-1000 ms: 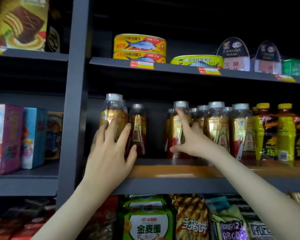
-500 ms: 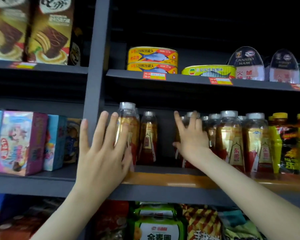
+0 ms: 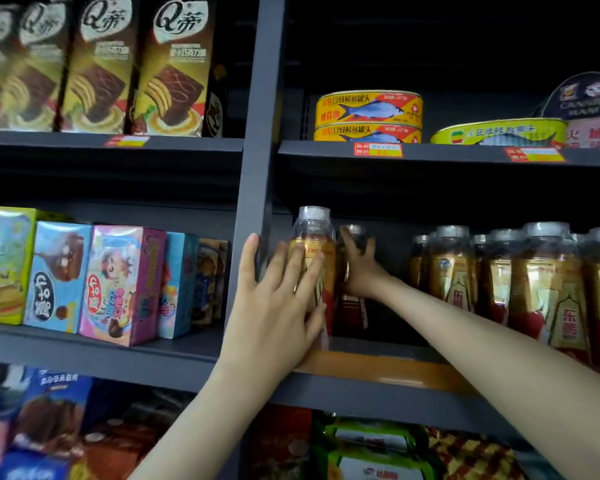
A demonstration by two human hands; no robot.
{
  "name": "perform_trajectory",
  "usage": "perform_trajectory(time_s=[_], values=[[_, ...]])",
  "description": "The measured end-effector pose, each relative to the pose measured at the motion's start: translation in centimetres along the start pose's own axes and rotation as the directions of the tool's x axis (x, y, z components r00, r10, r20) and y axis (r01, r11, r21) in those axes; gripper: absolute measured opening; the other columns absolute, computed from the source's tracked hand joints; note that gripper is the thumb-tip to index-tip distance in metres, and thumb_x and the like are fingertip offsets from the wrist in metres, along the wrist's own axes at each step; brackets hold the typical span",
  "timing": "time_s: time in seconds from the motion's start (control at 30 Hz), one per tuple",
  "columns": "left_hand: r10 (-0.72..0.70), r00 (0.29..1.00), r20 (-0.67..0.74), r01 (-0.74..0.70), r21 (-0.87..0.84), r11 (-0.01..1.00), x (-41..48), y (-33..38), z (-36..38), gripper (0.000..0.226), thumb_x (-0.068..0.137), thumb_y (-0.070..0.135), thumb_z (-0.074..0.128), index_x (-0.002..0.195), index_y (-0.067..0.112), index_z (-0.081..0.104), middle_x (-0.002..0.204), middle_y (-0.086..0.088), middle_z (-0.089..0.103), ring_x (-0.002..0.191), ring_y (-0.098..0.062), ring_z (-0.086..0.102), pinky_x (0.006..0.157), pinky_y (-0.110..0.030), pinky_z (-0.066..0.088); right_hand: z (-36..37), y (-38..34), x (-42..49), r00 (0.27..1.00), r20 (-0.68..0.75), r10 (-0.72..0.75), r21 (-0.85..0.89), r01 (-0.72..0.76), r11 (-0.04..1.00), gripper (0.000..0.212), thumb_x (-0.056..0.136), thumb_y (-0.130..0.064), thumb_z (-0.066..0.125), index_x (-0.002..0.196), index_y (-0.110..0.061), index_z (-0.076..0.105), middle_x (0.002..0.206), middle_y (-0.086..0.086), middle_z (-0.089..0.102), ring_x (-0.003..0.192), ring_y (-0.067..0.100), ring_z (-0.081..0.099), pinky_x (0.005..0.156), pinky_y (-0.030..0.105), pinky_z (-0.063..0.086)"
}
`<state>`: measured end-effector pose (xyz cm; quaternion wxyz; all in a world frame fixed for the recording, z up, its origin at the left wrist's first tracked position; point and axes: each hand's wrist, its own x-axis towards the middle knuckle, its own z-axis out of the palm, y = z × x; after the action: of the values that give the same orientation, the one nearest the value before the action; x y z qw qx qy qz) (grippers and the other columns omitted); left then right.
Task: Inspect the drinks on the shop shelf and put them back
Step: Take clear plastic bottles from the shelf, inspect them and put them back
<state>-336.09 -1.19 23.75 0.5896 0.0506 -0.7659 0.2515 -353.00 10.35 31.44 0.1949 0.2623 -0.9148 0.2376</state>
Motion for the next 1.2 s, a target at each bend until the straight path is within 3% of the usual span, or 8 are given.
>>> perform_trajectory(time_s=[0.27,0.43,0.57,0.8,0.97,1.03,1.1,1.2], values=[[-0.002,1.0,-0.002,0.002,-0.018,1.0,-0.1,0.0,-0.1,0.054,0.092,0.042,0.046,0.136,0.013,0.055,0.133,-0.017,0.059,0.122,-0.034,0.055,0.117,-0.059,0.008,-1.0,0.2,-2.5,0.995,-0.091,-0.037,-0.001,0.037,0.999,0.11,0.081,-0.012,0.075,0.149,-0.05,-0.004,0.159,0.011,-0.018,0.141,0.041,0.027,0.101,0.043,0.044],[-0.016,1.0,0.004,0.016,-0.043,0.999,-0.3,0.0,-0.3,0.052,0.093,0.038,0.044,0.137,0.012,0.053,0.13,-0.019,0.059,0.118,-0.035,0.056,0.117,-0.058,0.008,-3.1,0.5,-7.0,0.97,-0.162,-0.18,-0.118,0.162,0.98,0.113,0.084,-0.01,0.072,0.14,-0.064,-0.009,0.16,0.004,-0.02,0.134,0.037,0.039,0.083,0.032,0.053],[-0.014,1.0,0.004,0.014,-0.098,0.995,-0.3,0.1,-0.5,0.049,0.094,0.036,0.042,0.134,0.01,0.055,0.126,-0.019,0.061,0.114,-0.033,0.057,0.118,-0.057,0.007,-4.7,1.2,-11.1,0.888,-0.218,-0.404,-0.394,0.299,0.869,0.108,0.088,-0.013,0.068,0.142,-0.061,-0.012,0.159,0.001,-0.02,0.135,0.038,0.037,0.09,0.042,0.053],[-0.058,0.998,-0.038,0.043,-0.327,0.944,-0.5,0.2,-1.8,0.047,0.087,0.032,0.044,0.123,0.008,0.063,0.124,-0.015,0.063,0.124,-0.031,0.053,0.116,-0.06,0.009,-6.9,0.8,-17.0,0.708,-0.383,-0.593,-0.417,0.441,0.795,0.098,0.083,-0.012,0.074,0.147,-0.047,0.01,0.16,0.006,-0.006,0.141,0.035,0.029,0.092,0.044,0.051],[-0.154,0.982,0.11,0.187,-0.69,0.699,-4.2,2.8,-8.1,0.077,0.082,0.061,0.044,0.146,0.018,0.038,0.146,0.0,0.046,0.144,-0.022,0.029,0.114,-0.051,-0.018,-7.2,-0.1,-23.8,0.587,-0.548,-0.595,-0.261,0.556,0.789,0.102,0.079,-0.015,0.078,0.145,-0.046,0.006,0.158,0.004,-0.004,0.142,0.023,0.02,0.095,0.037,0.046],[-0.106,0.965,0.24,0.262,-0.86,0.439,-6.2,4.8,-11.9,0.091,0.078,0.064,0.053,0.152,0.024,0.019,0.152,0.007,0.035,0.144,-0.009,0.024,0.121,-0.045,-0.002,-6.5,-0.1,-27.8,0.611,-0.551,-0.569,-0.134,0.608,0.783,0.103,0.079,-0.017,0.078,0.143,-0.047,0.004,0.158,0.001,-0.002,0.143,0.009,0.017,0.097,0.026,0.041],[-0.049,0.946,0.321,0.323,-0.92,0.222,-8.5,7.3,-15.7,0.096,0.074,0.054,0.067,0.148,0.034,0.01,0.146,0.01,0.042,0.132,0.002,0.038,0.111,-0.027,0.034,-4.8,0.1,-32.5,0.65,-0.499,-0.573,0.016,0.668,0.744,0.104,0.078,-0.014,0.079,0.142,-0.049,0.005,0.158,-0.002,0.0,0.14,-0.012,0.009,0.098,0.007,0.036],[-0.089,0.85,0.519,0.526,-0.83,0.182,-13.8,10.8,-19.8,0.081,0.069,0.043,0.074,0.13,0.04,0.02,0.109,0.023,0.059,0.089,0.012,0.058,0.071,-0.005,0.045,-1.6,1.3,-39.7,0.793,-0.358,-0.493,0.292,0.597,0.747,0.111,0.077,-0.014,0.079,0.139,-0.057,-0.001,0.153,-0.02,0.006,0.132,-0.025,0.006,0.097,-0.004,0.026]])
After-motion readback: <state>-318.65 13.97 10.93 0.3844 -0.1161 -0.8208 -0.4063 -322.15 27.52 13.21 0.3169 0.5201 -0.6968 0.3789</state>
